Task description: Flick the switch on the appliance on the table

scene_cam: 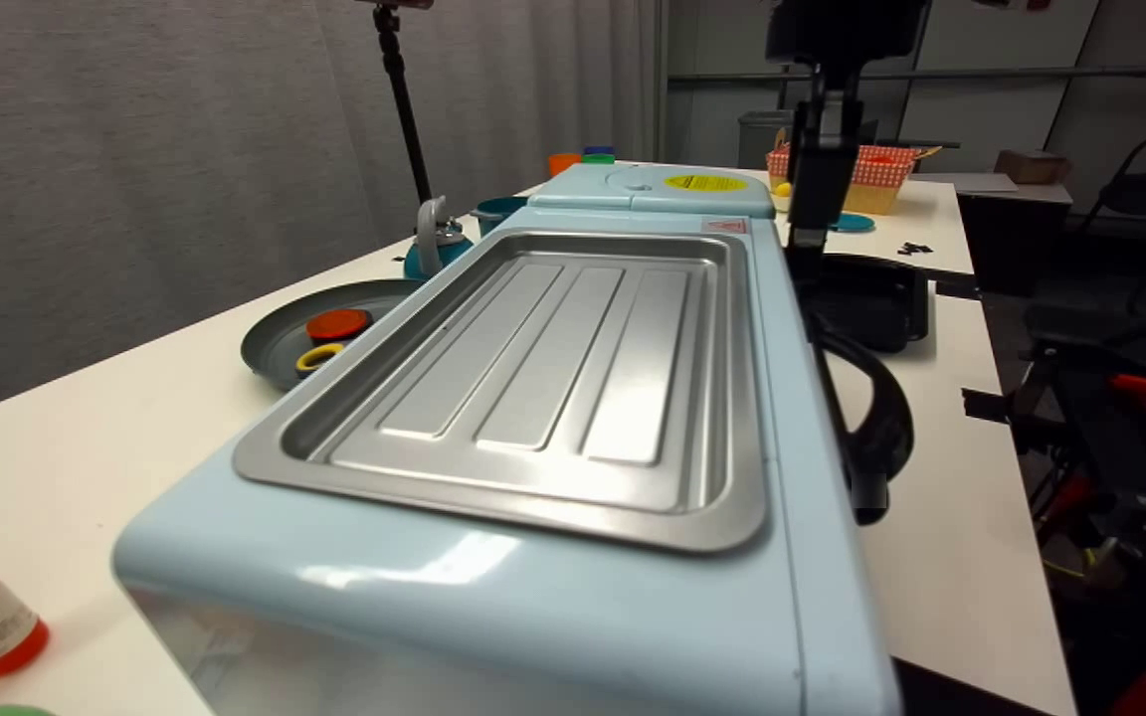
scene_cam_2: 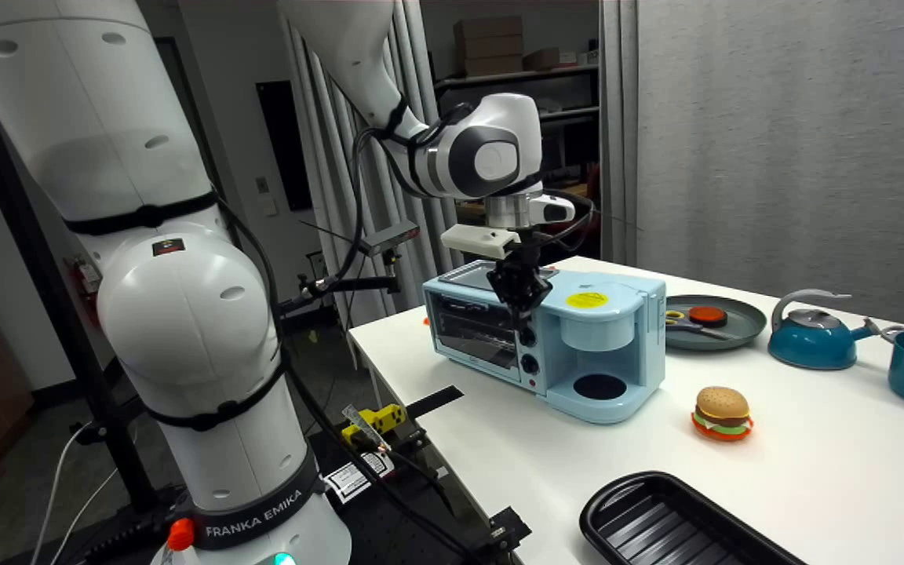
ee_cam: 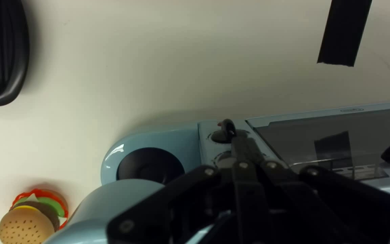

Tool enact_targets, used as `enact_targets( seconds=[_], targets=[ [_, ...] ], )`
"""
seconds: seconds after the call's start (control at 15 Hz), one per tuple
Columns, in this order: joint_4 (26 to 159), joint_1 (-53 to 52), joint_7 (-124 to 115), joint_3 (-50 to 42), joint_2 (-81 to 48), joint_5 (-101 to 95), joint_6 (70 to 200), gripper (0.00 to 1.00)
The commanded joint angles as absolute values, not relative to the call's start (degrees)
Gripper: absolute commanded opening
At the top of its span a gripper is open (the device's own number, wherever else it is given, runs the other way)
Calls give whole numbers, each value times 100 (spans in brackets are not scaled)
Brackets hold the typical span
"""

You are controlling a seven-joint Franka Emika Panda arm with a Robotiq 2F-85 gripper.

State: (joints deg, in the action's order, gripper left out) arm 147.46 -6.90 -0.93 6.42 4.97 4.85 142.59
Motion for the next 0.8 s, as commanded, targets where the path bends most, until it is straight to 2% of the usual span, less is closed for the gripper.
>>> enact_targets(
  seconds=[0.0, 0.73],
  targets=[
    [14537, -617, -123, 592, 407, 351, 14191, 0],
    [14278, -568, -89, 553, 233, 179, 14189, 0]
  ],
)
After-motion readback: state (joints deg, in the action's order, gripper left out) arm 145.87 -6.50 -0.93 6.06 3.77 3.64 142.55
